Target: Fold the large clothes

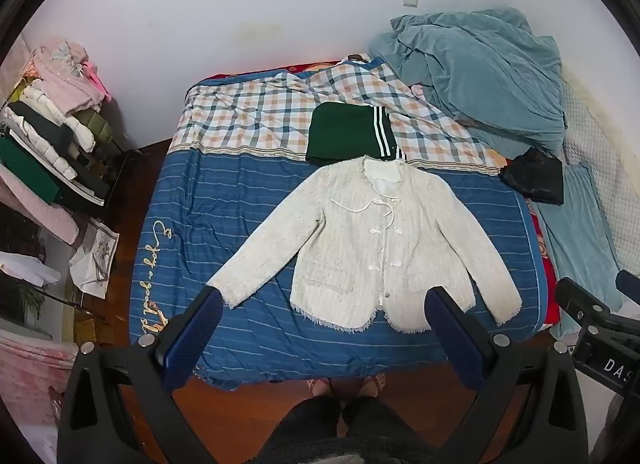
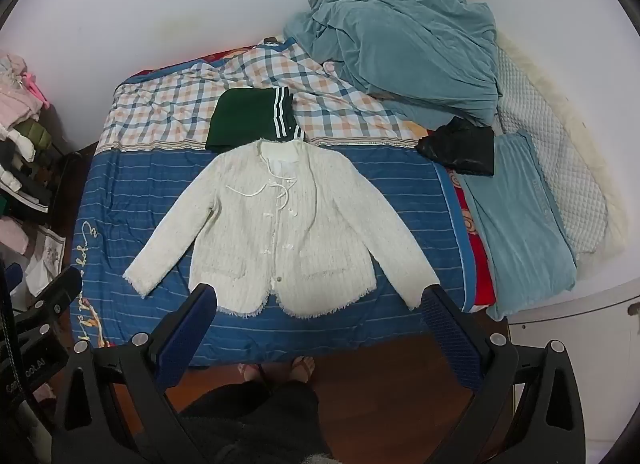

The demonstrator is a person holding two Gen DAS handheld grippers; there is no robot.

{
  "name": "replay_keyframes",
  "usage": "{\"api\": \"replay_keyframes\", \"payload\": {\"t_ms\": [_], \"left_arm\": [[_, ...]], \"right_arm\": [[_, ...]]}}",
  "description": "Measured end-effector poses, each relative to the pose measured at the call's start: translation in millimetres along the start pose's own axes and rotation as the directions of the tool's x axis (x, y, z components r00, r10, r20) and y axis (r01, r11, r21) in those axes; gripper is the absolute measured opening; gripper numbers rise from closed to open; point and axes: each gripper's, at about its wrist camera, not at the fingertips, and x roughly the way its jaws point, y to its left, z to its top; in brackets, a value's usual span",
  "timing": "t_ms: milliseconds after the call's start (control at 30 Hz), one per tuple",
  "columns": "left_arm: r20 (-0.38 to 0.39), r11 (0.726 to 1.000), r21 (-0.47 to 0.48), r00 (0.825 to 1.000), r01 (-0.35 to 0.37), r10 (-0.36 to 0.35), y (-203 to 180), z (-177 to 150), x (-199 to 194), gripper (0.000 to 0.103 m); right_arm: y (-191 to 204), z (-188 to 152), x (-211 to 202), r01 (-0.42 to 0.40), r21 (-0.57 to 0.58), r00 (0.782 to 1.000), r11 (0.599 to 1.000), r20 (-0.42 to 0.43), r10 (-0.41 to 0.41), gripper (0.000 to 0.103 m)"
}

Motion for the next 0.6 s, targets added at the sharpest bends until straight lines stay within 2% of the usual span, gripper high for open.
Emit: {"api": "replay_keyframes", "payload": {"t_ms": [600], "left_arm": [[0.015,1.0,0.007,1.0,-0.008,0.008,-1.9,1.8,-3.0,0.103]], "right_arm": [[1.0,-3.8,-8.2,0.01,-0.006,1.0,1.0,0.008,-0.01,0.103]]}}
